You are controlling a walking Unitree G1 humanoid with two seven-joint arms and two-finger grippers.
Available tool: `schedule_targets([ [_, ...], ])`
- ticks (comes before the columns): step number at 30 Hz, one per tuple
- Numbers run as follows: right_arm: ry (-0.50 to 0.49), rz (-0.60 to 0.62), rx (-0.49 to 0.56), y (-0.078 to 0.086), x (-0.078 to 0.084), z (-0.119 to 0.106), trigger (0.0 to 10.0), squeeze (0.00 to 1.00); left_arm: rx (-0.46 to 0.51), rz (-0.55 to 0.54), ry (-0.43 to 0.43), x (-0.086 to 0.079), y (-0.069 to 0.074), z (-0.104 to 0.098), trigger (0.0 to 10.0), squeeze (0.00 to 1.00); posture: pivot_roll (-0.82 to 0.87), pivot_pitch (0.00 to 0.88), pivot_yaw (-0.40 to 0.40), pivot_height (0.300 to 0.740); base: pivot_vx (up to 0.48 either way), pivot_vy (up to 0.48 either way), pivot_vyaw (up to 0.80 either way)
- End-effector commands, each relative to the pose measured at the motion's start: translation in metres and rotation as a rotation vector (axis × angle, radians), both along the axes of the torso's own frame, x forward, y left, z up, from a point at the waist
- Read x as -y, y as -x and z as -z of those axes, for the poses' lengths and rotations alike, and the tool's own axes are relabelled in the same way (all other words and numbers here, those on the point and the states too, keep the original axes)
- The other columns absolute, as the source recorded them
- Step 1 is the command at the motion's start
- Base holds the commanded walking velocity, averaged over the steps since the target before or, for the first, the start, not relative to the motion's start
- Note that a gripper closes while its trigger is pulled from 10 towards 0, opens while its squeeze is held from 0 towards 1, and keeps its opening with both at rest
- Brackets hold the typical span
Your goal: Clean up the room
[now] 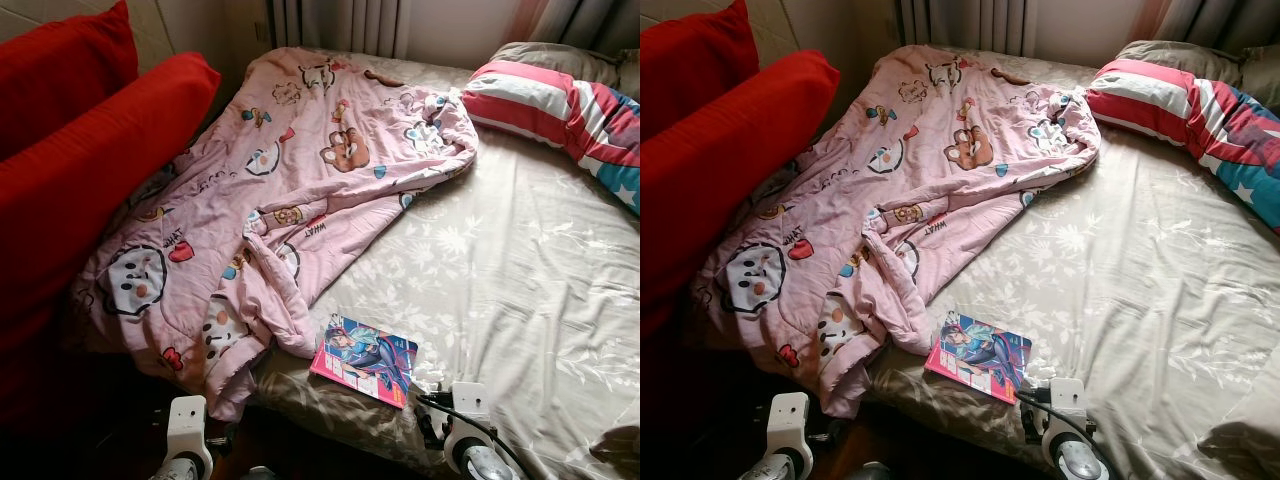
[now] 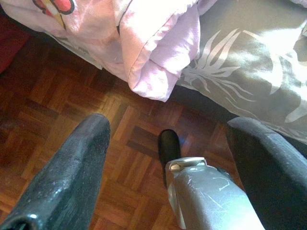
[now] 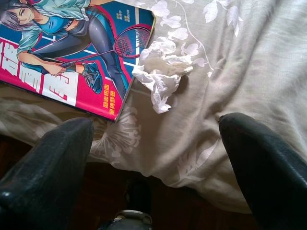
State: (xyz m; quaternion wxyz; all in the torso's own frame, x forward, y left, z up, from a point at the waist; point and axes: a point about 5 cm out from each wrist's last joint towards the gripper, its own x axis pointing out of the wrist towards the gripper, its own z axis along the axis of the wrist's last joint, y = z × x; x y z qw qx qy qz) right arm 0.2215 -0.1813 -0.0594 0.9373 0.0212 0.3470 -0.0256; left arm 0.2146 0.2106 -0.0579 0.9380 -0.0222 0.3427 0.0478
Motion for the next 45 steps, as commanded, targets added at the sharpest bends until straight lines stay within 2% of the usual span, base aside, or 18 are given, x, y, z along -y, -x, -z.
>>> schedule_targets([
  [1, 0.003, -0.002, -0.026, 0.005, 0.000, 0.004, 10.0, 0.00, -0.046, -0.002, -0.010, -0.002, 0.010, 0.006, 10.0, 0.00, -0.02, 0.153, 0.014, 0.740, 0.000, 0.000, 0.00],
  [9, 0.003, -0.002, -0.026, 0.005, 0.000, 0.004, 10.0, 0.00, -0.046, -0.002, -0.010, -0.002, 0.010, 0.006, 10.0, 0.00, -0.02, 0.153, 0.014, 0.740, 0.000, 0.000, 0.00],
  [10, 0.004, -0.008, -0.028, 0.005, -0.001, 0.004, 10.0, 0.00, -0.050, -0.003, -0.010, -0.002, 0.010, 0.007, 10.0, 0.00, 0.00, 0.000, 0.000, 0.740, 0.000, 0.000, 0.00],
  [11, 0.004, -0.008, -0.028, 0.005, -0.001, 0.004, 10.0, 0.00, -0.050, -0.003, -0.010, -0.002, 0.010, 0.007, 10.0, 0.00, 0.00, 0.000, 0.000, 0.740, 0.000, 0.000, 0.00],
  [12, -0.027, 0.007, -0.067, 0.016, 0.000, 0.010, 10.0, 0.00, -0.073, -0.031, 0.008, -0.005, 0.017, 0.010, 10.0, 0.00, -0.06, 0.223, 0.026, 0.740, 0.000, 0.000, 0.00],
  [14, -0.077, 0.034, -0.119, 0.032, -0.001, 0.019, 10.0, 0.00, -0.106, -0.074, 0.037, -0.009, 0.028, 0.015, 10.0, 0.00, -0.06, 0.228, 0.026, 0.740, 0.000, 0.000, 0.00],
  [36, -0.075, 0.013, -0.101, 0.029, -0.001, 0.018, 10.0, 0.00, -0.094, -0.079, 0.046, -0.009, 0.029, 0.015, 10.0, 0.00, -0.06, 0.241, 0.021, 0.740, 0.000, 0.000, 0.00],
  [42, -0.076, 0.026, -0.064, 0.022, 0.001, 0.013, 10.0, 0.00, -0.041, -0.074, 0.050, -0.008, 0.019, 0.010, 10.0, 0.00, -0.06, 0.244, 0.019, 0.740, 0.000, 0.000, 0.00],
  [45, -0.083, 0.021, 0.034, 0.006, 0.002, 0.001, 10.0, 0.00, 0.033, -0.074, 0.048, -0.009, 0.006, 0.001, 10.0, 0.00, -0.06, 0.247, 0.017, 0.740, 0.000, 0.000, 0.00],
])
